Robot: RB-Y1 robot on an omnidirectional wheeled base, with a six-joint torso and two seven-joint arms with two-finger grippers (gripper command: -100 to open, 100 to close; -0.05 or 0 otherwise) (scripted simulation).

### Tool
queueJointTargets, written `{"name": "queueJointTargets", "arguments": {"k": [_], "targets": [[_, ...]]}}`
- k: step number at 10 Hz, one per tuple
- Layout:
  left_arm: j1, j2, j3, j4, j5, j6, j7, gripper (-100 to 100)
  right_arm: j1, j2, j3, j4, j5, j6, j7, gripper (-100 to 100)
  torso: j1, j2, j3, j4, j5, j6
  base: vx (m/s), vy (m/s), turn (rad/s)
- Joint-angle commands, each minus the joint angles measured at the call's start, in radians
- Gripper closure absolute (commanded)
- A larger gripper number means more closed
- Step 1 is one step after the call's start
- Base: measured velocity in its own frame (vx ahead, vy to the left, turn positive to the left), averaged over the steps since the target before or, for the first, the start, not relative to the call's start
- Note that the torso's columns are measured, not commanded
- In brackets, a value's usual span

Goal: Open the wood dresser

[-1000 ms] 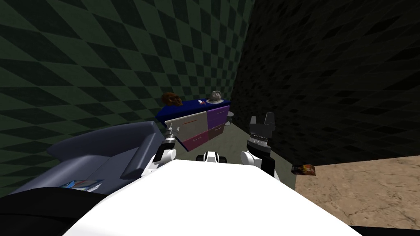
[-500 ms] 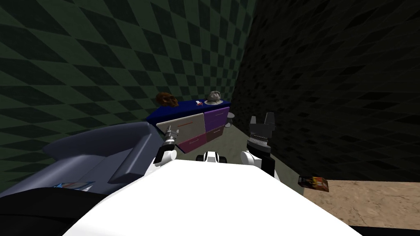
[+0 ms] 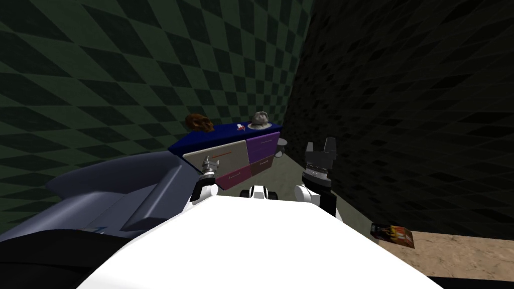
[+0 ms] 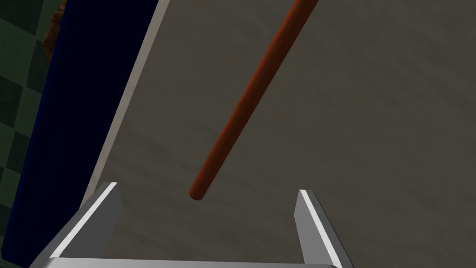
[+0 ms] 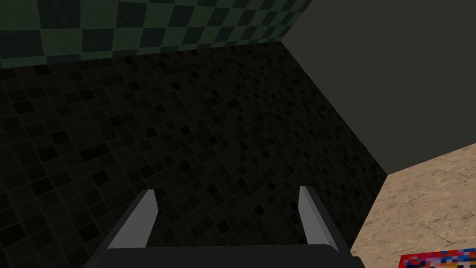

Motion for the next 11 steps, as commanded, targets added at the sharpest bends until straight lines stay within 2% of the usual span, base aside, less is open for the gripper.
{"name": "queueJointTargets", "arguments": {"k": [1,7,8,11], "targets": [[0.001,0.000,0.001,-0.003,0.000,0.004,0.000,100,0.000,0.000,0.000,0.000,0.000,0.000,0.000,0,-0.002,0.000,0.000,0.000,0.000,0.000,0.006,0.002,0.001],[0.033,0.001,-0.007,-0.044,0.003,0.013,0.005,100,-0.001,0.000,0.000,0.000,0.000,0.000,0.000,0,-0.005,0.000,0.000,0.000,-0.001,0.000,-0.125,-0.078,0.008],[0.034,0.045,-0.006,-0.046,0.004,0.015,0.006,-100,0.000,0.000,0.000,0.000,0.000,0.000,0.000,0,-0.002,-0.006,-0.003,-0.002,-0.001,0.000,-0.010,-0.011,0.000],[0.034,0.103,-0.004,-0.049,0.005,0.020,0.007,-100,0.000,0.000,0.000,0.000,0.000,0.000,0.000,0,-0.003,-0.004,-0.003,-0.001,-0.001,0.000,0.028,0.011,0.001]]}}
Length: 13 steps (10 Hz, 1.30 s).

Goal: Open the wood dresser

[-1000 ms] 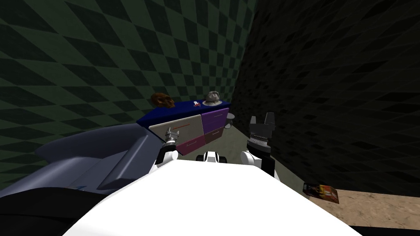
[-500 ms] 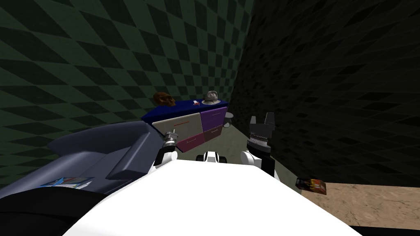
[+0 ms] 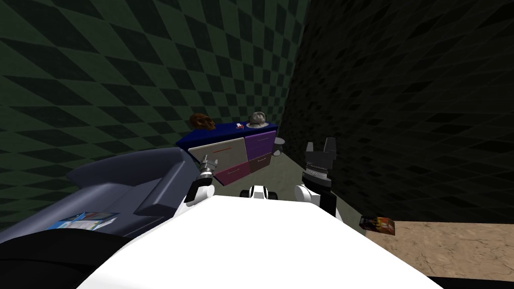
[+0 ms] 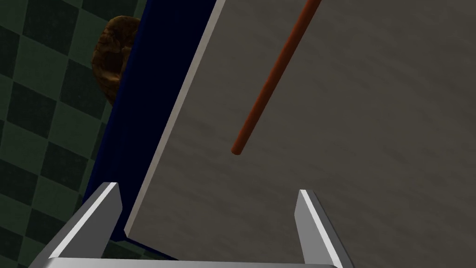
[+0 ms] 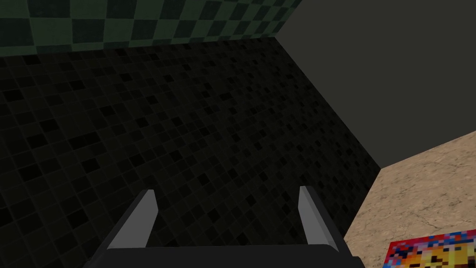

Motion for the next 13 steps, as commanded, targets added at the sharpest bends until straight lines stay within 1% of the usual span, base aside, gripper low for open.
{"name": "queueJointTargets", "arguments": {"k": [1,2,3,4,5,7,9,10,11,12,13], "targets": [[0.004,0.050,0.001,-0.005,0.002,0.004,0.002,-100,0.000,0.000,0.000,0.000,0.000,0.000,0.000,0,-0.001,0.002,0.001,0.001,0.000,0.000,0.048,0.024,0.001],[0.005,0.037,0.009,-0.015,0.009,0.022,0.007,-100,0.000,0.000,0.000,0.000,0.000,0.000,0.000,0,-0.001,0.003,0.002,0.001,0.000,0.000,0.117,0.043,0.008],[0.006,0.051,0.012,-0.020,0.011,0.030,0.009,-100,0.000,0.000,0.000,0.000,0.000,0.000,0.000,0,-0.001,0.000,0.000,0.000,0.000,0.000,0.147,0.069,0.009],[0.006,0.052,0.016,-0.025,0.015,0.040,0.011,-100,0.000,0.000,0.000,0.000,0.000,0.000,0.000,0,0.000,-0.001,0.000,0.000,0.000,0.000,0.147,0.084,0.004],[0.006,0.009,0.019,-0.028,0.017,0.046,0.012,-100,0.000,0.000,0.000,0.000,0.000,0.000,0.000,0,0.000,0.001,0.000,0.000,0.000,0.000,0.145,0.076,0.002],[0.006,-0.026,0.020,-0.029,0.018,0.049,0.013,-100,0.000,0.000,0.000,0.000,0.000,0.000,0.000,0,-0.004,0.006,0.004,0.002,-0.001,0.000,0.059,0.027,0.001],[0.006,-0.064,0.021,-0.030,0.018,0.051,0.014,-100,0.000,0.000,0.000,0.000,0.000,0.000,0.000,0,-0.004,0.008,0.005,0.002,-0.001,0.000,-0.003,-0.004,0.000],[0.005,-0.052,0.022,-0.031,0.019,0.053,0.013,-100,0.000,0.000,0.000,0.000,0.000,0.000,0.000,0,-0.002,0.006,0.004,0.002,-0.001,0.000,0.000,0.000,0.000],[0.015,-0.051,0.031,-0.060,0.024,0.075,0.018,-100,0.000,0.000,0.000,0.000,0.000,0.000,0.000,0,-0.001,0.003,0.002,0.001,0.000,0.000,0.078,0.024,-0.011],[0.011,-0.052,0.027,-0.048,0.021,0.064,0.015,-100,0.000,0.000,0.000,0.000,0.000,0.000,0.000,0,0.001,-0.002,-0.001,0.000,0.000,0.000,0.050,0.017,-0.003],[0.011,-0.052,0.028,-0.050,0.021,0.067,0.016,100,0.000,0.000,0.000,0.000,0.000,0.000,0.000,0,0.000,0.000,0.000,0.000,0.000,0.000,0.006,0.003,0.001]]}}
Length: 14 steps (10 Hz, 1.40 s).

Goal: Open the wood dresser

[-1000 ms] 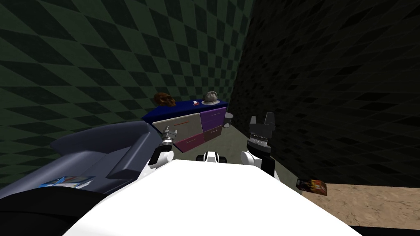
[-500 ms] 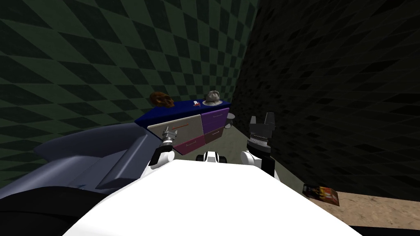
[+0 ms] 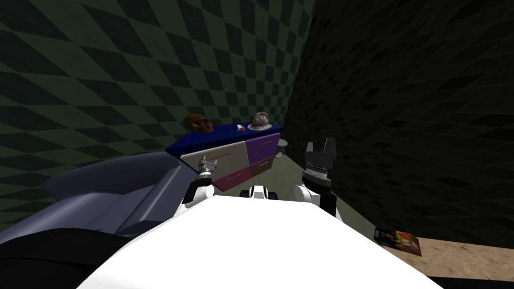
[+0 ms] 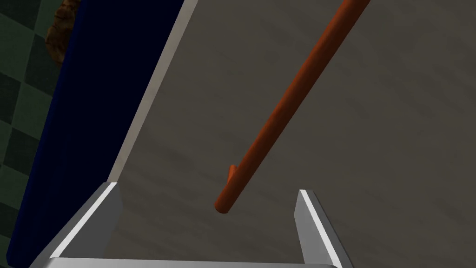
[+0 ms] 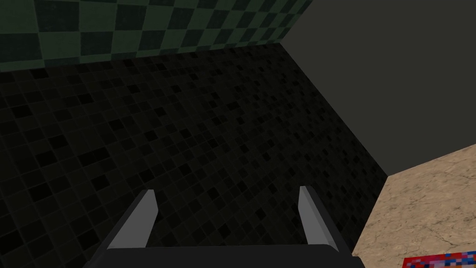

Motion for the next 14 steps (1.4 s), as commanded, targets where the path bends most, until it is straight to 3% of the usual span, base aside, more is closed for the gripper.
{"name": "queueJointTargets", "arguments": {"k": [1,11,12,14], "targets": [[0.010,0.000,-0.003,-0.013,0.002,0.001,0.002,100,0.000,0.000,0.000,0.000,0.000,0.000,0.000,0,-0.001,0.003,0.002,0.001,-0.001,0.000,-0.070,-0.052,-0.001],[0.057,-0.005,-0.027,-0.048,0.005,0.004,0.007,100,-0.001,0.000,0.000,0.000,0.000,0.000,0.000,0,-0.002,0.011,0.006,0.007,-0.005,-0.004,-0.150,-0.078,0.006],[0.087,-0.005,-0.021,-0.094,0.013,0.037,0.015,-100,0.000,0.000,0.000,0.000,0.000,0.000,0.000,0,0.000,0.004,0.002,0.006,-0.005,-0.003,0.007,-0.013,-0.009],[0.114,-0.005,-0.012,-0.147,0.022,0.066,0.024,-100,0.000,0.000,0.000,0.000,0.000,0.000,0.000,0,0.000,-0.003,-0.002,0.000,-0.001,0.000,0.040,-0.006,0.000]]}}
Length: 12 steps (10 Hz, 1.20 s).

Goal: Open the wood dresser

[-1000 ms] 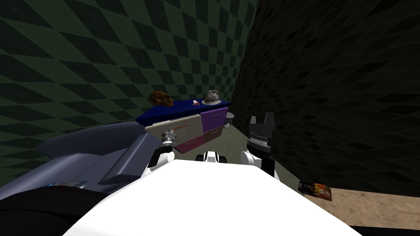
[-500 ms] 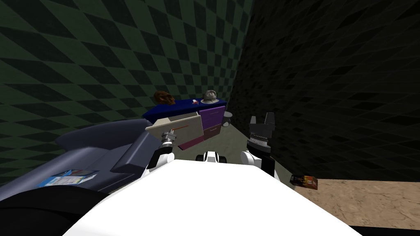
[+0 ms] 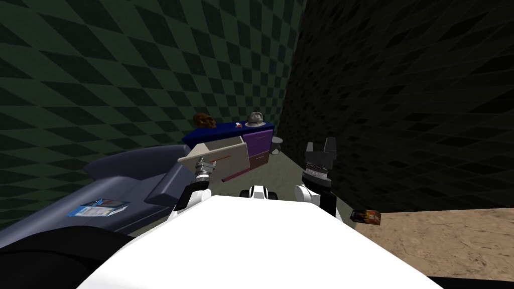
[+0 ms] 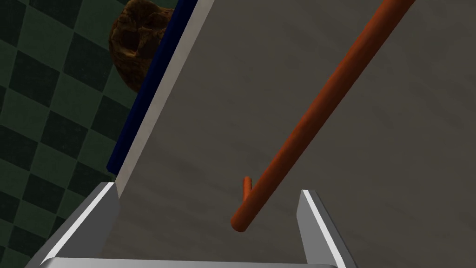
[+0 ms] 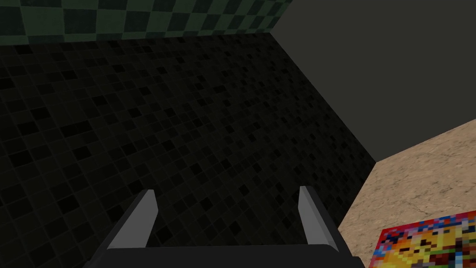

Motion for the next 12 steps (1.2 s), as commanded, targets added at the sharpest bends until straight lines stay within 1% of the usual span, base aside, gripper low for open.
{"name": "queueJointTargets", "arguments": {"k": [1,4,6,7,8,9,12], "targets": [[0.032,0.002,0.012,-0.063,0.012,0.038,0.012,-100,0.000,0.000,0.000,0.000,0.000,0.000,0.000,0,0.000,0.002,0.001,0.000,0.000,0.000,0.041,0.000,-0.001],[0.072,0.003,0.025,-0.140,0.025,0.082,0.024,-100,0.000,0.000,0.000,0.000,0.000,0.000,0.000,0,-0.001,0.006,0.004,0.001,0.000,0.000,0.040,-0.002,-0.006],[0.099,0.004,0.034,-0.191,0.034,0.112,0.032,-100,0.000,0.000,0.000,0.000,0.000,0.000,0.000,0,-0.004,0.009,0.005,0.004,-0.003,0.000,0.035,-0.004,-0.004],[0.099,0.004,0.034,-0.192,0.034,0.112,0.032,-100,0.000,0.000,0.000,0.000,0.000,0.000,0.000,0,-0.006,0.011,0.006,0.006,-0.005,-0.001,0.022,0.000,0.006],[0.102,0.002,0.028,-0.176,0.031,0.113,0.030,-100,0.000,0.000,0.000,0.000,0.000,0.000,0.000,0,-0.007,0.012,0.006,0.007,-0.006,0.000,0.010,0.004,0.001],[0.103,0.001,0.028,-0.176,0.031,0.116,0.030,0,0.000,0.000,0.000,0.000,0.000,0.000,0.000,0,-0.007,0.012,0.007,0.005,-0.004,0.000,0.000,0.000,0.000],[0.106,0.000,0.027,-0.170,0.031,0.121,0.029,0,0.000,0.000,0.000,0.000,0.000,0.000,0.000,0,-0.003,0.008,0.004,0.003,-0.002,0.000,0.000,0.000,0.000]]}}
